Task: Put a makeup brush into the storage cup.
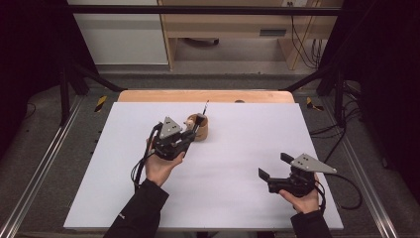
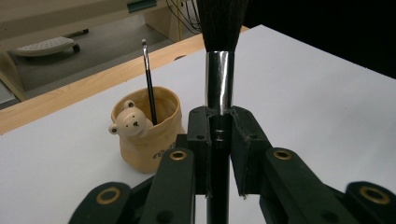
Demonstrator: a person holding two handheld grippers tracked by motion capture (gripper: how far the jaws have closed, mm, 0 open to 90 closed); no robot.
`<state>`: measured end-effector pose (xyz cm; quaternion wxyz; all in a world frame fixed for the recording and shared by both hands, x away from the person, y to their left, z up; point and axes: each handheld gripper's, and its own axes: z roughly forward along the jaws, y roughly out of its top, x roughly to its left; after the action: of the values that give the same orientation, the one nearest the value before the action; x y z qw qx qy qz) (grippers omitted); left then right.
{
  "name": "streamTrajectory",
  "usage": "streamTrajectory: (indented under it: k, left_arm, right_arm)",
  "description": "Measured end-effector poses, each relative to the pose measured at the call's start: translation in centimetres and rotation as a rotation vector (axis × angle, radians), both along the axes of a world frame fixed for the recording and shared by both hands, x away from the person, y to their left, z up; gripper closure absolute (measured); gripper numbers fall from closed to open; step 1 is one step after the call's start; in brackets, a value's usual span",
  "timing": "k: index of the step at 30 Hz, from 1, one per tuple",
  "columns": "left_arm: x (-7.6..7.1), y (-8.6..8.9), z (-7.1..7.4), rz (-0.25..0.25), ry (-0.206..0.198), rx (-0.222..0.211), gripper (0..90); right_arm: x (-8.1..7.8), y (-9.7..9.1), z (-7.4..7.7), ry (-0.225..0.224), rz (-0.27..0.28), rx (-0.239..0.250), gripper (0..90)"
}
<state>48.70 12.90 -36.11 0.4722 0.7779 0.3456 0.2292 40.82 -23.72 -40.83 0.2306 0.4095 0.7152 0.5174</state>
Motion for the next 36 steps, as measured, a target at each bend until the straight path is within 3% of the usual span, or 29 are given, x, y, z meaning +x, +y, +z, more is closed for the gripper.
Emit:
streamTrajectory:
  k: [18, 36]
  left_arm:
    - [0.2, -0.2, 1.5, 0.055, -0.083, -0.096, 78.4]
    - [1.9, -0.5, 2.6, 0.099, -0.110, -0.158, 78.4]
  right_arm:
    - [0.0, -0.1, 0.0, -0.003, -0.003, -0.001, 3.9]
    - [0.0, -0.3, 0.1, -0.010, -0.006, -0.003, 3.3]
